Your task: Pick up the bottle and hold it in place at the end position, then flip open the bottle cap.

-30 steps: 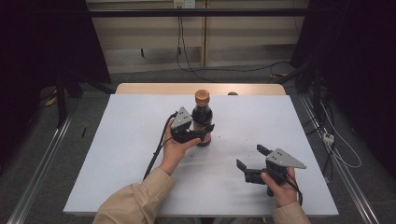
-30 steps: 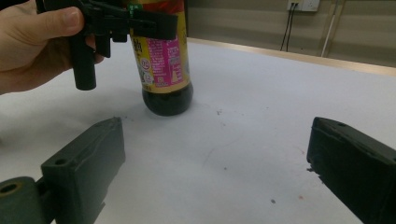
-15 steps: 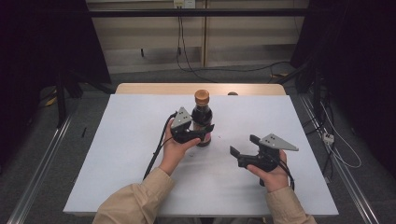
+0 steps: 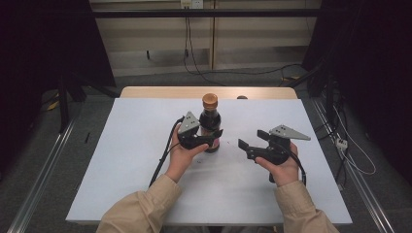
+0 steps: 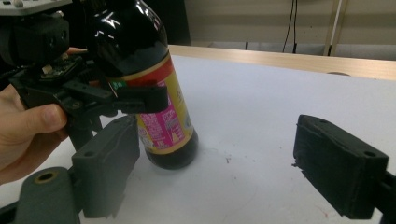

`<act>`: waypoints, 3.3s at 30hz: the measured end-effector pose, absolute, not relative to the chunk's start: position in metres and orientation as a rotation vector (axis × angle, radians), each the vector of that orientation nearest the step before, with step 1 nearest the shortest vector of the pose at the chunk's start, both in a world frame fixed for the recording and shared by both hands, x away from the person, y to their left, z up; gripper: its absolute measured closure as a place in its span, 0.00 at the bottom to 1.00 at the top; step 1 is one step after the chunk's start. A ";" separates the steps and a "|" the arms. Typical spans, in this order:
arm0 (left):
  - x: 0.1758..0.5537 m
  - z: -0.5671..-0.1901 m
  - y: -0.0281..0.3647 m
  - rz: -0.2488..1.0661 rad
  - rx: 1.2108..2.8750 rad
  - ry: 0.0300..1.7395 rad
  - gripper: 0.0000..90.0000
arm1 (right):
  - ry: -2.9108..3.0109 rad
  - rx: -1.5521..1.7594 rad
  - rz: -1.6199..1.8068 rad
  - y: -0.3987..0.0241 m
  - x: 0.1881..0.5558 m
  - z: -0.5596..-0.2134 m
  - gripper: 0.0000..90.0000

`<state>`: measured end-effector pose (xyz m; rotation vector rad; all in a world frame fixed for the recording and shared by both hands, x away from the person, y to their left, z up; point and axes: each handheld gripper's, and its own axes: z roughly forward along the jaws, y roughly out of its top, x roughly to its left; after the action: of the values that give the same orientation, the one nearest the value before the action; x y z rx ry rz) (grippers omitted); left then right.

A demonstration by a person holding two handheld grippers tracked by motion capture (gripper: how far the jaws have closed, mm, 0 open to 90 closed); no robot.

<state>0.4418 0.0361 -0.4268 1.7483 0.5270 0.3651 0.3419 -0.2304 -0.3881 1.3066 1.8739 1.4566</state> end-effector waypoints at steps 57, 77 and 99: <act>0.439 -0.427 0.035 0.347 1.736 0.556 0.33 | 2.069 1.014 1.508 -0.179 0.394 -0.302 1.00; 0.440 -0.427 0.035 0.337 1.738 0.567 0.34 | 2.154 0.856 1.446 -0.171 0.406 -0.285 1.00; 0.440 -0.423 0.039 0.335 1.780 0.589 0.35 | 2.148 0.892 1.456 -0.160 0.408 -0.283 1.00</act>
<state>0.4396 0.0393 -0.4230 1.7799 0.5886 0.3353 0.4077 -0.1596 -0.2831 0.8915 2.1480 1.4556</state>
